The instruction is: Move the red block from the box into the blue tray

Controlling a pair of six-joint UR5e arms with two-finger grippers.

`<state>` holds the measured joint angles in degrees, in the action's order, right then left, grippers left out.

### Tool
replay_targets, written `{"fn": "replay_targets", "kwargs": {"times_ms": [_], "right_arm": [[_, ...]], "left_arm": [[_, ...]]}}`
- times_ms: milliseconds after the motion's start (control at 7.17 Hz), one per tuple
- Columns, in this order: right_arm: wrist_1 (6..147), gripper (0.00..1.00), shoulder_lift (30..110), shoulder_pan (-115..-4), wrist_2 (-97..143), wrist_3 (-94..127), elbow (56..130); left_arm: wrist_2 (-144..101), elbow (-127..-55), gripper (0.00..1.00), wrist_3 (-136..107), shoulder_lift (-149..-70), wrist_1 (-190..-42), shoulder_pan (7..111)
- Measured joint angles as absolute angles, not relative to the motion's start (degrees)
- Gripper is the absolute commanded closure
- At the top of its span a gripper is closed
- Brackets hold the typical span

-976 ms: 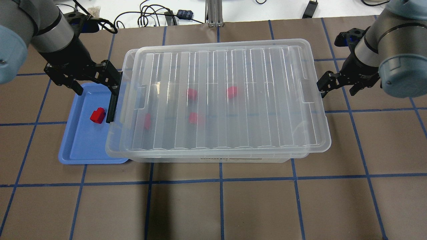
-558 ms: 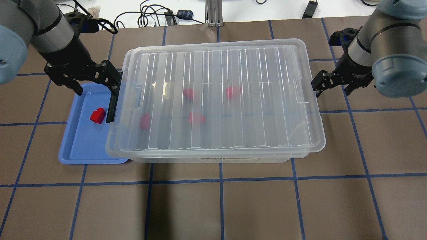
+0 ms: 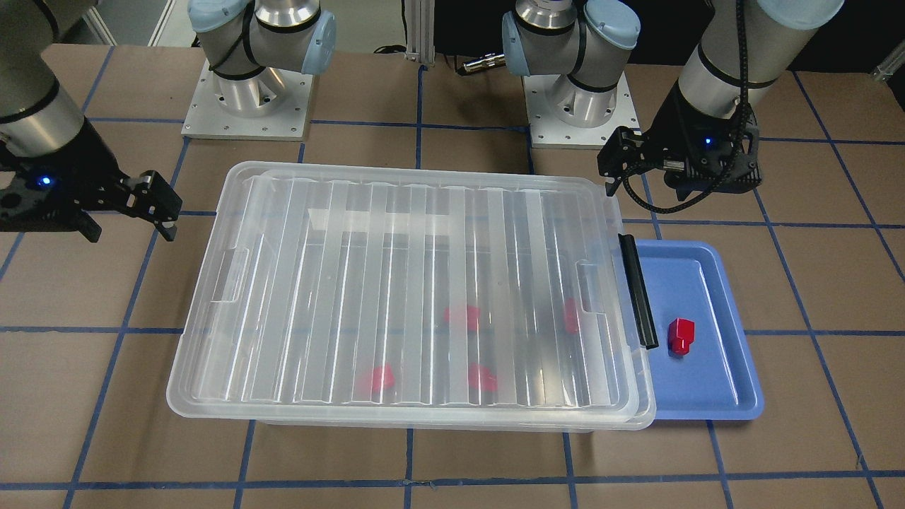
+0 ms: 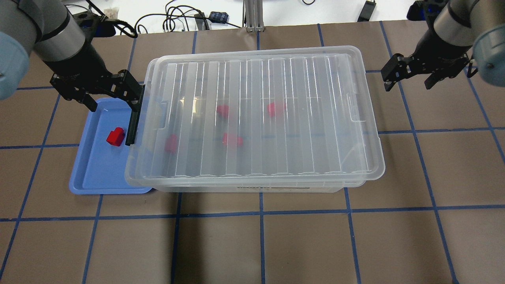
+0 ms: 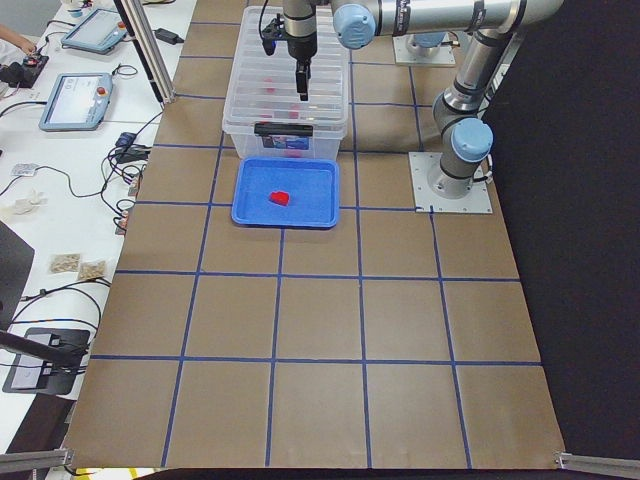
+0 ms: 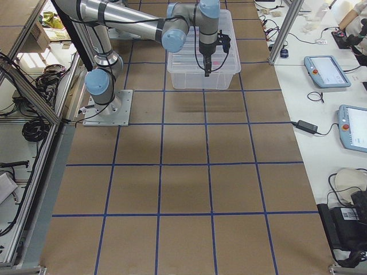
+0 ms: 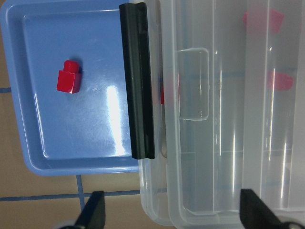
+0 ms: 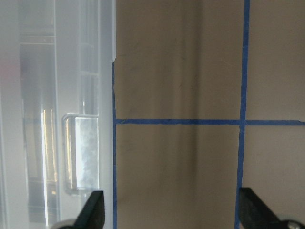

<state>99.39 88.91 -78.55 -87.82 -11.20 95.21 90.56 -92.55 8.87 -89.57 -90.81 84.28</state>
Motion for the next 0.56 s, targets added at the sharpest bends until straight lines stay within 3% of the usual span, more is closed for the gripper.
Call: {"fn": "replay_targets", "kwargs": {"times_ms": [558], "right_arm": [[90.64, 0.00, 91.51, -89.95, -88.08, 3.78, 88.87]], "left_arm": [[90.28, -92.55, 0.00, 8.73, -89.84, -90.76, 84.33]]}}
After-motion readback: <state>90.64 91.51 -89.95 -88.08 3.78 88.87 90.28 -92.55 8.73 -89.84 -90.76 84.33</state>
